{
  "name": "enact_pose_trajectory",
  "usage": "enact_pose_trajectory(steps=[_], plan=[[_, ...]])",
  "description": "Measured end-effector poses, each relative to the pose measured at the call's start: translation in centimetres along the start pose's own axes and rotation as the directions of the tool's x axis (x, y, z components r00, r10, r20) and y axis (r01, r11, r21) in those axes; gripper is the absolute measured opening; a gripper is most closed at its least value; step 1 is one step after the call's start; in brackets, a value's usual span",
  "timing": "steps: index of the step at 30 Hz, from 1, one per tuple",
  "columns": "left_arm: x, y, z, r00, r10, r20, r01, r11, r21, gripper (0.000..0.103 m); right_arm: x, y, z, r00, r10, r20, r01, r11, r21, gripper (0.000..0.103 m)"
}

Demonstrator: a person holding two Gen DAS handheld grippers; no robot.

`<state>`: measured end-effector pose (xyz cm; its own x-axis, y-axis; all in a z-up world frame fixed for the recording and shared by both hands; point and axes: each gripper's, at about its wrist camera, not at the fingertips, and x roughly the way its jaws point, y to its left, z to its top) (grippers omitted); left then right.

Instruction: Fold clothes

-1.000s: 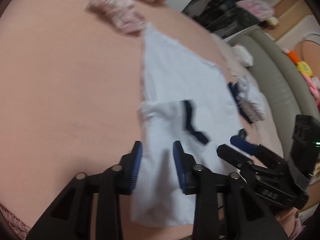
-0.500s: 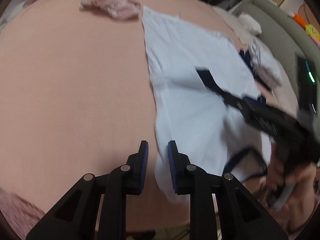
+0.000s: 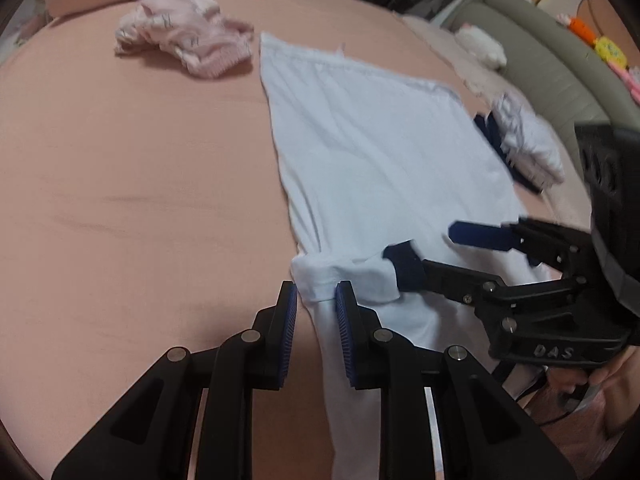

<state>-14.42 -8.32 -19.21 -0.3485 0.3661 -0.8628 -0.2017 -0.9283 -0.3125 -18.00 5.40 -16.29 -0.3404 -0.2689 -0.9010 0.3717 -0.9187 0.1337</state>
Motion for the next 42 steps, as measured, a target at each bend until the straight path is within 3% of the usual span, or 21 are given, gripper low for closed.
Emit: enact_pose_trajectory(steps=[2, 6, 8, 10, 14, 18, 24, 27, 30, 32, 36, 38, 42], plan=[[0.9, 0.0, -0.1, 0.999, 0.0, -0.035, 0.0, 1.0, -0.004, 0.023, 1.1, 0.9, 0.4, 0.999, 0.028, -0.038, -0.03, 0.998, -0.062, 0.063], [1.1, 0.2, -0.2, 0.999, -0.023, -0.039, 0.023, 1.0, -0.01, 0.018, 3.0, 2.9, 1.6, 0.997, -0.014, -0.082, -0.004, 0.976, -0.219, 0.062], [1.2, 0.4, -0.2, 0.998, -0.041, -0.045, 0.04, 0.999, -0.021, 0.021, 3.7, 3.0, 2.2, 0.996, -0.03, -0.082, 0.01, 0.971, -0.237, 0.061], [1.3, 0.7, -0.2, 0.997, -0.059, -0.05, 0.058, 0.998, -0.032, 0.021, 4.1, 2.5, 2.9, 0.996, -0.074, -0.059, 0.06, 0.977, -0.204, 0.061], [1.2, -0.3, -0.5, 0.996, -0.062, -0.058, 0.064, 0.998, 0.019, 0.028, 4.8, 1.6, 3.8, 0.999, -0.009, -0.041, 0.005, 0.994, -0.108, 0.064], [1.2, -0.9, -1.0, 0.995, -0.065, -0.072, 0.069, 0.996, 0.059, 0.029, 5.2, 1.0, 4.4, 0.999, -0.029, 0.017, 0.029, 0.999, -0.018, 0.063], [0.8, -0.8, -1.1, 0.995, -0.081, -0.064, 0.085, 0.994, 0.066, 0.03, 3.7, -4.1, 4.7, 0.994, 0.072, 0.086, -0.092, 0.958, 0.272, 0.062], [-0.8, 0.3, -0.5, 0.996, -0.09, 0.007, 0.09, 0.996, 0.01, 0.03, 2.1, -4.6, 4.4, 0.992, 0.084, 0.091, -0.107, 0.951, 0.289, 0.063], [-2.0, 1.5, 0.0, 0.995, -0.068, 0.075, 0.071, 0.997, -0.042, 0.03, 0.1, -3.0, 3.1, 0.99, 0.105, 0.093, -0.122, 0.972, 0.202, 0.063], [-1.7, 1.6, 0.2, 0.995, -0.043, 0.089, 0.048, 0.997, -0.057, 0.03, -0.6, -1.5, 2.1, 0.994, 0.077, 0.079, -0.086, 0.989, 0.123, 0.063], [0.4, 0.6, 0.1, 0.999, -0.02, 0.04, 0.021, 0.999, -0.026, 0.03, 0.4, 1.5, -0.4, 0.998, -0.051, 0.023, 0.051, 0.998, -0.036, 0.062], [1.5, 0.0, -0.2, 1.0, 0.011, 0.017, -0.011, 1.0, -0.002, 0.037, 1.5, 1.0, -1.3, 0.993, -0.118, 0.019, 0.118, 0.993, 0.023, 0.061], [1.5, -0.5, 0.2, 0.996, 0.062, 0.058, -0.062, 0.998, 0.015, 0.039, 0.7, -0.2, -3.6, 0.97, -0.233, 0.073, 0.222, 0.966, 0.132, 0.062]])
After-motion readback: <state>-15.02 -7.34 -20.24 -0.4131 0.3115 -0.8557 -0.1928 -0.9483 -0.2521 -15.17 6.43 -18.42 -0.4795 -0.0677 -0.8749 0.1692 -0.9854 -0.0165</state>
